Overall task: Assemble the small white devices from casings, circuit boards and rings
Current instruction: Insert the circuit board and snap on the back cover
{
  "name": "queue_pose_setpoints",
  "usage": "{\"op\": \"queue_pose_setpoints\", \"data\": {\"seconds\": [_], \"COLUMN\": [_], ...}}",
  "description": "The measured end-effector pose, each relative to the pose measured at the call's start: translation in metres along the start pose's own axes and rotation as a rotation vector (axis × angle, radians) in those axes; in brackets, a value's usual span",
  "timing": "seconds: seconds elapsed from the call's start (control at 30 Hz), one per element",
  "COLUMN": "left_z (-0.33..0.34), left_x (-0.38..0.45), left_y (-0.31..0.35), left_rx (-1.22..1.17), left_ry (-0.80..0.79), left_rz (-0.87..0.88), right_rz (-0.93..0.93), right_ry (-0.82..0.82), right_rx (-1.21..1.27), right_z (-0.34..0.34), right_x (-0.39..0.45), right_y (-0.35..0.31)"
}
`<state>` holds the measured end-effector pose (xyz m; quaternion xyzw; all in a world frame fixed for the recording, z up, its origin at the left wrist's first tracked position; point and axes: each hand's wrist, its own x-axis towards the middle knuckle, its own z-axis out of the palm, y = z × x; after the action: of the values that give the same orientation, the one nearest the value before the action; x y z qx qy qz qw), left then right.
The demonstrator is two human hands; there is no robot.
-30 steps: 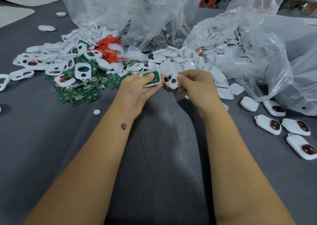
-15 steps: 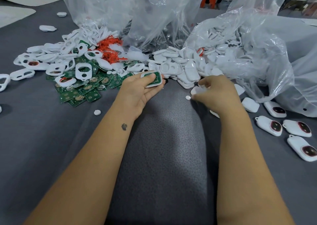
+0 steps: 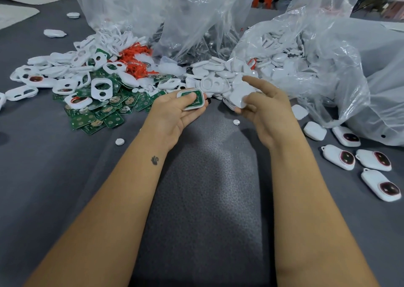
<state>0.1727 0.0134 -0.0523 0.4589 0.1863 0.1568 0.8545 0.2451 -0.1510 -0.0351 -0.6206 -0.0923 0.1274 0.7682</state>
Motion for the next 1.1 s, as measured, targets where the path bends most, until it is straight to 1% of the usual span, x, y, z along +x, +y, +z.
{"op": "queue_pose_setpoints", "data": {"seconds": [0.07,0.23,0.33,0.57,0.8,0.87,0.93,1.03,1.1], "left_z": [0.0,0.001,0.002,0.001,0.0,0.0,0.001,0.002,0.002], "left_x": [0.0,-0.001,-0.001,-0.003,-0.004,-0.004,-0.004,-0.004,-0.004], "left_y": [0.0,0.0,0.0,-0.001,-0.002,-0.002,-0.001,-0.001,-0.001], "left_rx": [0.011,0.041,0.059,0.065,0.073,0.074,0.078,0.068,0.051], "left_ry": [0.001,-0.008,-0.02,-0.044,-0.051,-0.055,-0.058,-0.044,-0.027], "left_rz": [0.001,0.002,0.007,0.038,0.049,0.048,0.044,0.039,0.041], "right_rz": [0.016,0.044,0.021,0.162,0.272,0.3,0.294,0.228,0.193], "right_ry": [-0.067,-0.054,-0.102,-0.31,-0.346,-0.349,-0.346,-0.318,-0.252], "right_rx": [0.087,0.23,0.293,0.66,0.788,0.797,0.753,0.547,0.402], "right_z": [0.003,0.009,0.013,0.018,0.02,0.02,0.019,0.018,0.019], "right_x": [-0.001,-0.001,-0.002,-0.006,-0.008,-0.007,-0.006,-0.005,-0.005], "right_y": [0.001,0.003,0.002,0.0,0.0,0.001,0.002,0.003,0.005]}}
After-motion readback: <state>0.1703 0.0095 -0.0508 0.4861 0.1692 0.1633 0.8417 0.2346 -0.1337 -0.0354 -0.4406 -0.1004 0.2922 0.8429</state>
